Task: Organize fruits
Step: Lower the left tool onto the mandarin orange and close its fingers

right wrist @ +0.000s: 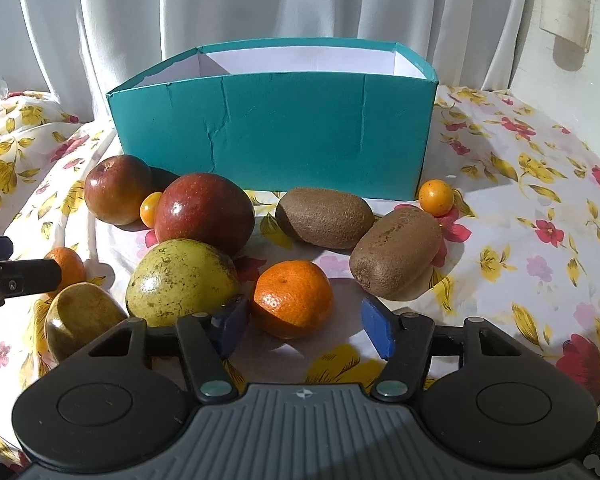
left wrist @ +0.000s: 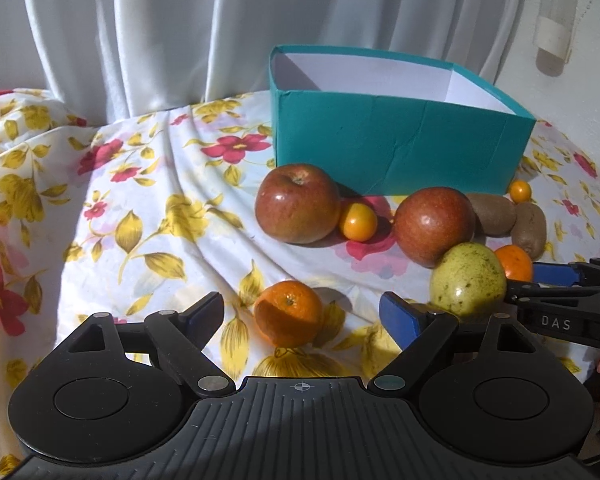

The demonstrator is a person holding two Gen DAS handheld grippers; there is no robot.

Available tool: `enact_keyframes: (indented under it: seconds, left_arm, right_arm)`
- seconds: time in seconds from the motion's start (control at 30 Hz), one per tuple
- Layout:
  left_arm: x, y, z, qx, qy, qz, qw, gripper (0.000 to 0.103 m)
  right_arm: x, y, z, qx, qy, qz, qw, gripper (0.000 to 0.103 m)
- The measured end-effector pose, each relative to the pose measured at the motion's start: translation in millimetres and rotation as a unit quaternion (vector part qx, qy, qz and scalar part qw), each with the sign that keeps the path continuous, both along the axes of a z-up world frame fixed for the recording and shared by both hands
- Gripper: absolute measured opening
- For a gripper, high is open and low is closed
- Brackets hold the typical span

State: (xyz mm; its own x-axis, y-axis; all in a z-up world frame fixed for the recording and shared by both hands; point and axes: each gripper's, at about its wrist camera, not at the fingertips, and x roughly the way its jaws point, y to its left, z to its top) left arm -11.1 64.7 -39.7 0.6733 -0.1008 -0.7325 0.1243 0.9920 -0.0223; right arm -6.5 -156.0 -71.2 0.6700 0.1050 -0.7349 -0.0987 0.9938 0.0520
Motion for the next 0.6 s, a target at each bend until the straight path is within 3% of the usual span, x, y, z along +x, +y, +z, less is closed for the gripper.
enact_keyframes:
  seconds: [0.33, 0.47, 0.6]
  left_arm:
    - [21.3, 3.1, -22.5, -0.007, 0.027, 0.012, 0.9995, 0.072]
    - [24.2, 13.6, -28.3, -0.046, 0.037, 0.023, 0.998, 0.074]
    - [22.4, 15.0, -28.3, -0.047, 0.035, 0.019, 0.9981, 0.076]
  right_arm:
    - [6.4, 4.0, -3.9, -0.003, -0.007, 0.007, 1.0, 0.047]
    - [7.7, 3.1, -4.6, 0.002, -0.007, 0.008, 1.0, 0.047]
    - [9.0, 1.5, -6.1, 0.006, -0.005, 0.007, 1.0, 0.047]
